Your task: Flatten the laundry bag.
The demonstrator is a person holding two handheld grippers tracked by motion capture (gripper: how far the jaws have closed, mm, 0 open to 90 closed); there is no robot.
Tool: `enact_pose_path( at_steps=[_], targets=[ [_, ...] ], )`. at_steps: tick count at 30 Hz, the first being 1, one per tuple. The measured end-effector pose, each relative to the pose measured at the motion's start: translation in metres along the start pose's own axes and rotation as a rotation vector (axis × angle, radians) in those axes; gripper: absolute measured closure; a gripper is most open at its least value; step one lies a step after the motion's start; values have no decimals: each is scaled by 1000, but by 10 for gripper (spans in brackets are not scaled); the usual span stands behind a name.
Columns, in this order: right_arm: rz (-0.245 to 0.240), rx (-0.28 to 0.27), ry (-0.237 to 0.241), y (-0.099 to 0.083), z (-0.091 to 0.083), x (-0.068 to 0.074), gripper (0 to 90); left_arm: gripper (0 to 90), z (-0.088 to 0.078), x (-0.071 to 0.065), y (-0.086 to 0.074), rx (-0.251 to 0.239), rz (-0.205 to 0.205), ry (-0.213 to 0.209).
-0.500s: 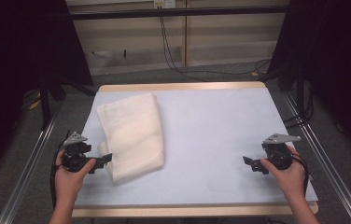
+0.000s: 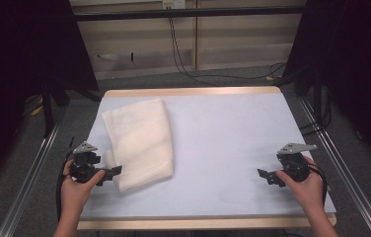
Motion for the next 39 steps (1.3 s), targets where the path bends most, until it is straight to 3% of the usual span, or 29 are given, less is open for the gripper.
enact_pose_path(
  at_steps=[13,19,21,28,39],
  targets=[
    [-13,-4,8,0,2,2,56,21,13,4,-11,50,-29,18],
    [-18,3,13,0,3,4,56,52,23,5,-17,63,-67,-16],
    [-20,13,11,0,4,5,56,79,24,4,-16,65,-82,-17],
    [-34,9,10,0,5,5,56,246,23,0,-15,71,-61,-1],
    [-38,12,10,0,6,5,57,516,18,-6,-11,69,-90,-29]
  ],
)
Point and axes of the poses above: each handheld gripper's, and its own axes: z roughly forward along the jaws, y roughly out of its top, x roughly to its left, the point moved 5 cm from there along z, roughly forward along the jaws, and after that the axes turned 5 degrees about -z, right-handed, at the moved point
